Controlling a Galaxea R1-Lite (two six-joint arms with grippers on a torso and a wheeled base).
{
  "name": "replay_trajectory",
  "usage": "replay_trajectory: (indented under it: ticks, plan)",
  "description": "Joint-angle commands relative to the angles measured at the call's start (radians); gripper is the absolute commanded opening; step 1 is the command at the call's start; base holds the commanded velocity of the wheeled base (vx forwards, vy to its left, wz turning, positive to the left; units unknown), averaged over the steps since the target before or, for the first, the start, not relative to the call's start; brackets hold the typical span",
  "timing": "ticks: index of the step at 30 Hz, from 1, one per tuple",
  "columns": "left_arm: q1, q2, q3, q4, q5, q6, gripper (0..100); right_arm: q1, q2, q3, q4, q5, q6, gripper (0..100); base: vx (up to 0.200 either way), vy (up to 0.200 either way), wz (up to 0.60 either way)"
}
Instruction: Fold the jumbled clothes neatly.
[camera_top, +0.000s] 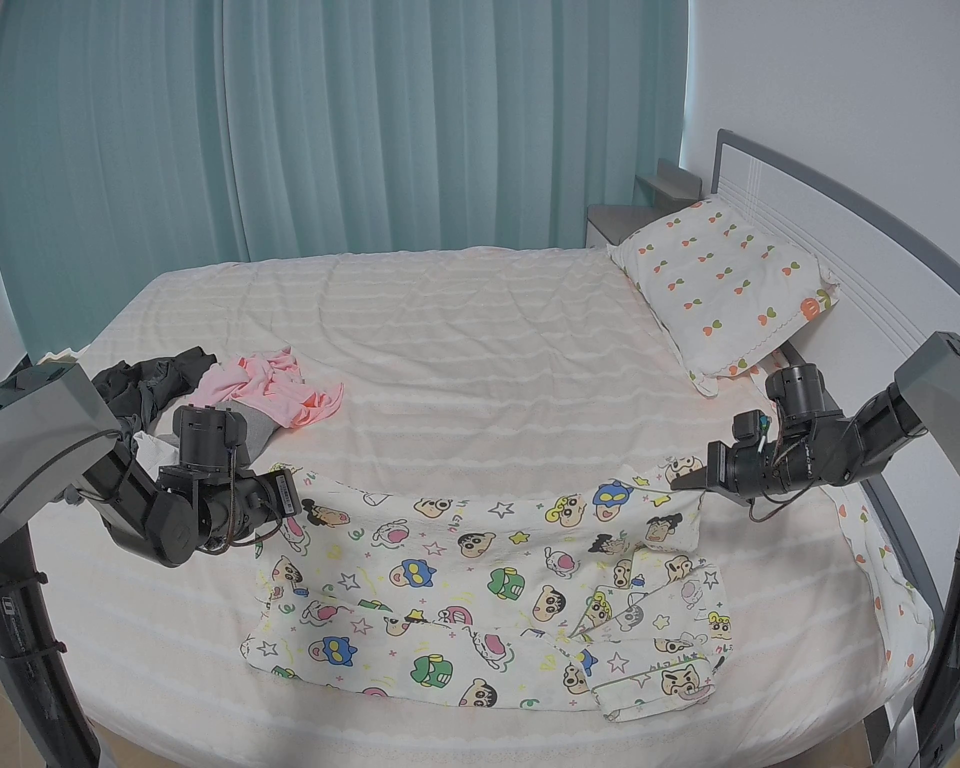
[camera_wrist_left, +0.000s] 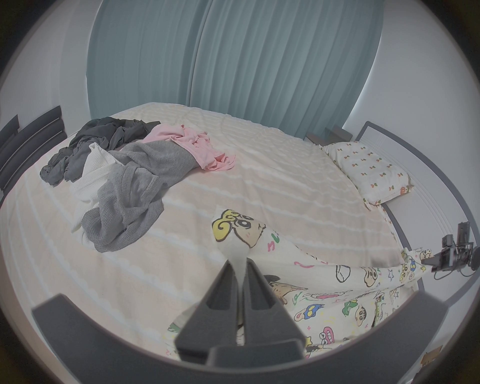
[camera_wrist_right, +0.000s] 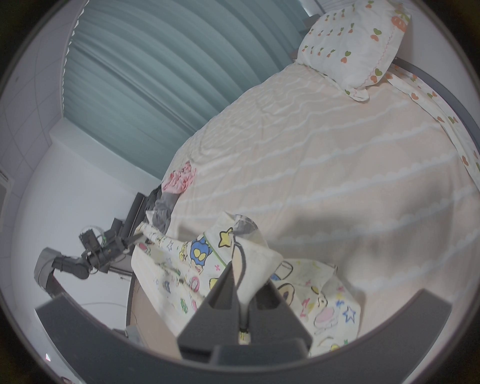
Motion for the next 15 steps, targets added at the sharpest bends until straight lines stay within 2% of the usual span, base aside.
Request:
replay_trajectory:
  ticks: [1, 10, 15]
  plan:
    - [-0.001, 0.005, 0.043, 0.000, -0.004, 0.022, 0, 0.007, -0.091, 0.111, -0.001, 0.012, -0.052, 0, 0.000, 0.000, 0.00]
    - [-0.004, 0.028, 0.103, -0.008, -0.008, 0.037, 0, 0.012, -0.098, 0.236, 0.007, 0.012, -0.159, 0, 0.000, 0.000, 0.00]
    - [-0.007, 0.068, 0.126, -0.076, -0.005, 0.046, 0, 0.015, -0.090, 0.275, 0.016, 0.010, -0.193, 0, 0.000, 0.000, 0.00]
